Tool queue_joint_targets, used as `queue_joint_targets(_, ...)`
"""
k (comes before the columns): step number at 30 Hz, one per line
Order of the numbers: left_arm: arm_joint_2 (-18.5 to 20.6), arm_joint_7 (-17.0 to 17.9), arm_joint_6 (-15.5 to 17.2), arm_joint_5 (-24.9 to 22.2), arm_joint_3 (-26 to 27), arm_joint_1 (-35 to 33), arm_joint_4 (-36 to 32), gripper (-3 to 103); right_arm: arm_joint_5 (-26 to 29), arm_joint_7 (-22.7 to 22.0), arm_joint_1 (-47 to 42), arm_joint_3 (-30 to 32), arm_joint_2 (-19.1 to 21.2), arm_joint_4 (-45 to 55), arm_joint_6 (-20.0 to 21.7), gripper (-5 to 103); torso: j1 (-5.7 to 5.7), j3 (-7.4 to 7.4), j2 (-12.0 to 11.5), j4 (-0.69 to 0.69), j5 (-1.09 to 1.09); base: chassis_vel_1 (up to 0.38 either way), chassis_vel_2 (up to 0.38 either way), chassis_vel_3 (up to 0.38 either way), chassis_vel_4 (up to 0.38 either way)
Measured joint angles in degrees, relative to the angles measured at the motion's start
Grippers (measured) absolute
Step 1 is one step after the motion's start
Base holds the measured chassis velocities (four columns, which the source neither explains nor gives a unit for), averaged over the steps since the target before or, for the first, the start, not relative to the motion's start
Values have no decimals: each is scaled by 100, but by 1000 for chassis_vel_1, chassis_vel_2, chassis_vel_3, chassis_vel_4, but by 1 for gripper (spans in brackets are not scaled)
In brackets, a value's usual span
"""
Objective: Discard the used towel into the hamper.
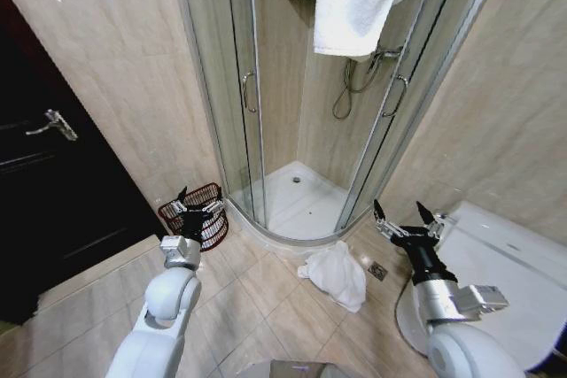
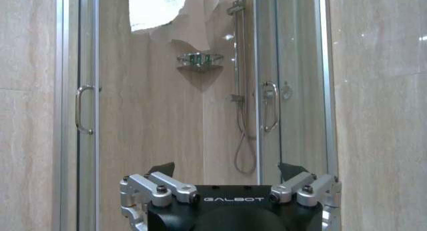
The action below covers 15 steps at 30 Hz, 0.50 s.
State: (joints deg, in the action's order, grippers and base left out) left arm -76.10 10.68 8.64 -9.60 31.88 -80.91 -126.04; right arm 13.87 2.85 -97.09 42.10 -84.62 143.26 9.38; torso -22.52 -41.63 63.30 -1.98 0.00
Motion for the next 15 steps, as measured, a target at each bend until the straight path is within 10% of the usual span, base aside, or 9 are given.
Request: queue_joint_targets(15, 19, -4, 64, 6, -110, 10, -45, 100, -1, -1, 0, 6, 8, 1, -7, 100, -207, -246, 453, 0, 0, 0, 0, 0, 0)
